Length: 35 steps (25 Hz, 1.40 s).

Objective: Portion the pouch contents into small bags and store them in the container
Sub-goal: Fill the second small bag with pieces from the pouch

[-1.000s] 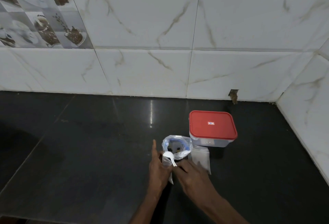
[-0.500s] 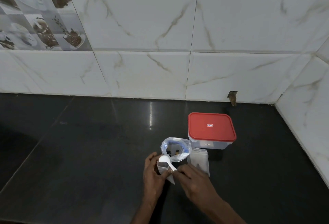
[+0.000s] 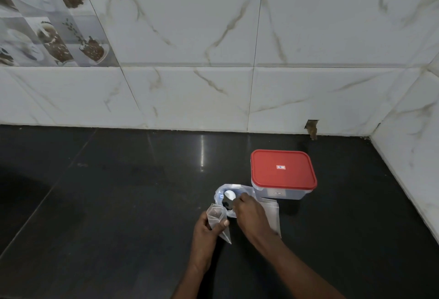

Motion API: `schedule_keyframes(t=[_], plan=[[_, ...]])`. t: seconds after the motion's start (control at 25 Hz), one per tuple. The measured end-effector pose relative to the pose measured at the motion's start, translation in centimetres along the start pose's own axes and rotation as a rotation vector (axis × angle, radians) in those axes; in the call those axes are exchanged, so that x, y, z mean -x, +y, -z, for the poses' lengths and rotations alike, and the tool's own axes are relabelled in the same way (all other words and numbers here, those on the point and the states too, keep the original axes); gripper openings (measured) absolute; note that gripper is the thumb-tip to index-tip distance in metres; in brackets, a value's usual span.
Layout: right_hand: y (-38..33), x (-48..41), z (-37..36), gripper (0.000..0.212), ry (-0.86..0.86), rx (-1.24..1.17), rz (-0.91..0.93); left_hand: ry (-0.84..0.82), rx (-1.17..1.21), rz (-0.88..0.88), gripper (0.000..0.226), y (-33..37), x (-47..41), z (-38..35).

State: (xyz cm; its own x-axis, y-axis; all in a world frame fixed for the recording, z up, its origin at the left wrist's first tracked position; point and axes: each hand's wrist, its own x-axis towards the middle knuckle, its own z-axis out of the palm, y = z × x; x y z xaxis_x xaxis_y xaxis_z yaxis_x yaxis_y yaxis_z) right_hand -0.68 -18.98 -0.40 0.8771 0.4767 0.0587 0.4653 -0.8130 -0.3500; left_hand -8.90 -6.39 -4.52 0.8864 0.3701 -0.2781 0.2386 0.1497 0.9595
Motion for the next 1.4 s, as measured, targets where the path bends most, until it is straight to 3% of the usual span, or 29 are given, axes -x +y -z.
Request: schedule_keyframes(t=[0.12,0.24,0.4,0.52,0.8,0.96,1.12,1.4], plan=[[-1.1,0.2,0.0,0.036,-0.057,-0.009,0.032,-0.053,0.033,-0.011,0.048,-0.6,-0.3,0.2],[-1.4,-0.4,0.3,0.016,-0.057,-0.157,-0.118,-0.061,0.019,-0.039,0.054,-0.7,-0.4,0.0],[0.5,-1.7,1.0,0.025,0.065,-0.706,-0.535,-0.105,-0.037,-0.116,0.064,0.1,-0.3,-0.5],[1.0,-1.6,2.5,0.020,0.097,-1.114,-0.771,-0.101,-0.041,-0.124,0.062,0.4,-0.3,-0.6],[1.2,-0.9,2.9,0.011,0.168,-1.237,-0.879,-0.008,-0.096,-0.056,0.069,-0.3,-1.3,-0.1],[1.1,0.3,4.6,0.007,0.194,-1.225,-0.779,0.016,-0.136,-0.031,0.067,-0.7,-1.3,0.1],[-0.6,2.5,6.7,0.015,0.244,-1.067,-0.500,0.043,-0.142,-0.036,0.063,-0.5,-1.2,-0.1],[-1.7,7.1,3.6,0.022,0.306,-0.017,0.361,0.066,-0.194,-0.053,0.055,-0.2,-1.0,-0.1]])
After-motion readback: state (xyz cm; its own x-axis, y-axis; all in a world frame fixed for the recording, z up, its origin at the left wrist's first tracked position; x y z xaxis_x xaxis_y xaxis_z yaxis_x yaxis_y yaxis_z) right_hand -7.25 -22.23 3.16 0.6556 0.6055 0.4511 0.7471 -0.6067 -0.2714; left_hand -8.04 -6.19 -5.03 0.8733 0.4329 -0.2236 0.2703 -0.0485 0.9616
